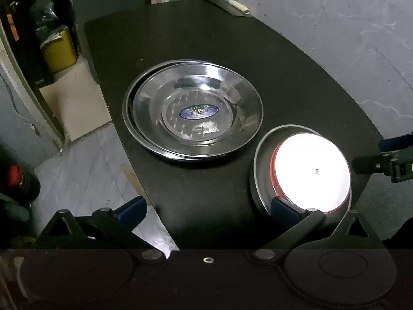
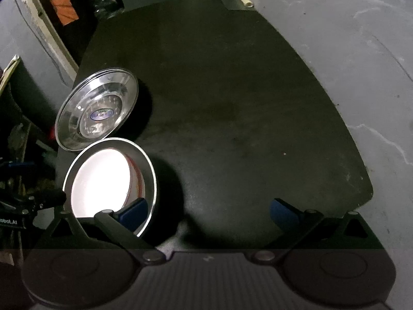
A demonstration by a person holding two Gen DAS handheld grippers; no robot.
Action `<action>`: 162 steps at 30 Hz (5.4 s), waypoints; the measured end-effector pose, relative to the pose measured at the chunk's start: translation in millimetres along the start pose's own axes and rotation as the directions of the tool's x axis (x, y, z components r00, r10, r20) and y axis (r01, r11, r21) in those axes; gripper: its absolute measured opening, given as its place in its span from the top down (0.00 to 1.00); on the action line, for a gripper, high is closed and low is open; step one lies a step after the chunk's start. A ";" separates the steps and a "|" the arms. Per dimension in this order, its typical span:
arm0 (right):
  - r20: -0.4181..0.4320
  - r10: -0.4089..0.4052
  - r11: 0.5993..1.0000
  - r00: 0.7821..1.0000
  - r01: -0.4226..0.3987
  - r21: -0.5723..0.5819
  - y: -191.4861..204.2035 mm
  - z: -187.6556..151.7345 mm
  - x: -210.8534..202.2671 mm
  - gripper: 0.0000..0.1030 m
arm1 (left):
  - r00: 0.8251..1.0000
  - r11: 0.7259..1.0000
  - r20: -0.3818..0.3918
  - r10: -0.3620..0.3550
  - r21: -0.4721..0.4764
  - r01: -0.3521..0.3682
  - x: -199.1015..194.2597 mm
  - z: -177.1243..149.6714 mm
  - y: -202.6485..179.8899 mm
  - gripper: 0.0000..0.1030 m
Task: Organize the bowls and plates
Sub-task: 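Move the left tool to the steel bowl rim and grip it, then lift the steel bowl with nested white bowls over the steel plates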
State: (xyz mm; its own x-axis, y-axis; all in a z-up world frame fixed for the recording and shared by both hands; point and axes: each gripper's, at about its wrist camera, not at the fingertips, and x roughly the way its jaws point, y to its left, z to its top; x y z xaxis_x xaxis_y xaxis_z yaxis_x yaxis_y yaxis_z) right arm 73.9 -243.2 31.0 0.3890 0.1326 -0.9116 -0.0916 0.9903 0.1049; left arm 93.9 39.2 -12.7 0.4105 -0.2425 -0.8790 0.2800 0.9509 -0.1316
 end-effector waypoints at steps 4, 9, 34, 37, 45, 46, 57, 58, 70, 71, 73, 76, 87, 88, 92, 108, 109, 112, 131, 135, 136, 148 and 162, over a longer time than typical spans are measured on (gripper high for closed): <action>-0.021 0.027 0.999 0.999 -0.028 -0.030 0.4 7.6 6.7 0.00 | 1.000 1.000 -0.005 0.021 -0.004 -0.021 1.9 4.4 -1.3 0.01; -0.055 0.049 0.996 0.997 -0.053 -0.071 0.1 10.1 15.4 0.00 | 0.999 0.999 -0.026 0.045 0.000 -0.045 6.0 5.7 -6.8 0.01; -0.110 0.103 0.982 0.989 -0.119 -0.147 0.7 14.8 40.0 0.09 | 0.991 0.995 -0.097 0.095 0.016 -0.094 24.5 12.4 -15.7 0.03; -0.106 0.111 0.979 0.988 -0.127 -0.160 3.2 14.7 38.4 0.13 | 0.992 0.996 -0.094 0.087 0.016 -0.086 24.1 12.7 -16.7 0.07; -0.116 0.190 0.969 0.975 -0.206 -0.138 0.6 15.5 35.7 0.32 | 0.996 1.000 -0.087 0.028 0.013 -0.027 20.1 13.9 -20.0 0.30; -0.121 0.210 0.967 0.970 -0.224 -0.122 -1.4 15.3 36.6 0.35 | 0.996 1.000 -0.086 0.016 0.007 -0.015 19.5 14.4 -20.3 0.36; -0.139 0.372 0.925 0.918 -0.379 -0.030 -11.0 9.9 41.3 0.65 | 0.995 0.997 -0.073 -0.072 -0.039 0.069 17.7 18.3 -23.6 0.79; -0.140 0.386 0.919 0.912 -0.393 -0.024 -11.2 9.8 41.8 0.69 | 0.994 0.997 -0.072 -0.076 -0.038 0.074 17.6 18.3 -24.5 0.83; -0.139 0.411 0.906 0.901 -0.420 -0.047 -5.4 10.6 43.9 0.83 | 0.993 0.996 -0.071 -0.093 -0.024 0.091 16.7 18.2 -28.3 0.88; -0.138 0.410 0.906 0.902 -0.420 -0.048 -6.4 9.9 43.0 0.83 | 0.993 0.995 -0.071 -0.093 -0.024 0.092 16.6 18.2 -28.4 0.88; -0.135 0.408 0.907 0.903 -0.418 -0.052 -6.2 9.0 42.2 0.83 | 0.993 0.995 -0.068 -0.094 -0.021 0.092 16.9 17.9 -28.3 0.88; -0.133 0.401 0.909 0.906 -0.412 -0.060 -4.3 9.1 41.3 0.83 | 0.993 0.996 -0.067 -0.093 -0.017 0.092 16.4 17.6 -28.6 0.89; -0.104 0.388 0.914 0.916 -0.397 -0.086 -0.8 10.8 34.1 0.84 | 0.995 0.996 -0.033 -0.094 -0.003 0.094 10.0 19.0 -27.2 0.89; -0.099 0.387 0.914 0.917 -0.396 -0.087 -0.7 11.4 32.9 0.84 | 0.995 0.996 -0.029 -0.095 -0.002 0.095 9.3 19.6 -27.0 0.89; -0.074 0.393 0.913 0.916 -0.398 -0.082 -3.1 13.7 28.6 0.84 | 0.995 0.995 -0.014 -0.103 -0.004 0.103 7.2 22.0 -24.4 0.89; -0.031 0.394 0.915 0.919 -0.395 -0.081 -5.3 19.0 20.5 0.84 | 0.994 0.994 0.037 -0.107 0.017 0.107 -3.0 32.6 -26.1 0.89; -0.029 0.394 0.915 0.919 -0.395 -0.081 -5.5 19.3 20.0 0.84 | 0.993 0.994 0.041 -0.107 0.017 0.107 -3.6 33.4 -26.0 0.89; -0.023 0.397 0.914 0.917 -0.398 -0.075 -6.4 19.8 18.4 0.84 | 0.993 0.994 0.048 -0.108 0.016 0.107 -5.2 34.4 -25.3 0.89; -0.007 0.394 0.913 0.919 -0.392 -0.115 -0.3 28.4 10.5 0.83 | 0.992 0.996 0.090 -0.085 -0.014 0.087 -13.9 40.9 -17.3 0.93; -0.004 0.397 0.911 0.918 -0.394 -0.124 1.0 32.8 8.8 0.83 | 0.992 0.996 0.100 -0.078 -0.024 0.081 -14.2 44.2 -16.2 0.93; -0.003 0.397 0.910 0.918 -0.395 -0.124 2.0 33.1 8.4 0.83 | 0.992 0.996 0.101 -0.077 -0.027 0.080 -14.1 45.2 -15.6 0.93; 0.000 0.407 0.903 0.914 -0.402 -0.152 9.4 44.4 11.1 0.83 | 0.991 0.997 0.125 -0.042 -0.065 0.050 -14.3 52.4 -6.0 0.93; -0.012 0.423 0.892 0.906 -0.418 -0.171 25.4 64.9 19.0 0.83 | 0.992 0.994 0.124 0.001 -0.108 0.013 -10.0 61.2 13.6 0.94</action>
State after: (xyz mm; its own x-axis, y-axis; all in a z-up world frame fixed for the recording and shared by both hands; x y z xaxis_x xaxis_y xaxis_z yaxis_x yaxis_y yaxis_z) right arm 138.5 -212.8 42.2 0.3028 0.5380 -0.7867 -0.4013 0.8207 0.4068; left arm 146.7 42.8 22.3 0.5150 -0.2635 -0.8157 0.1897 0.9630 -0.1913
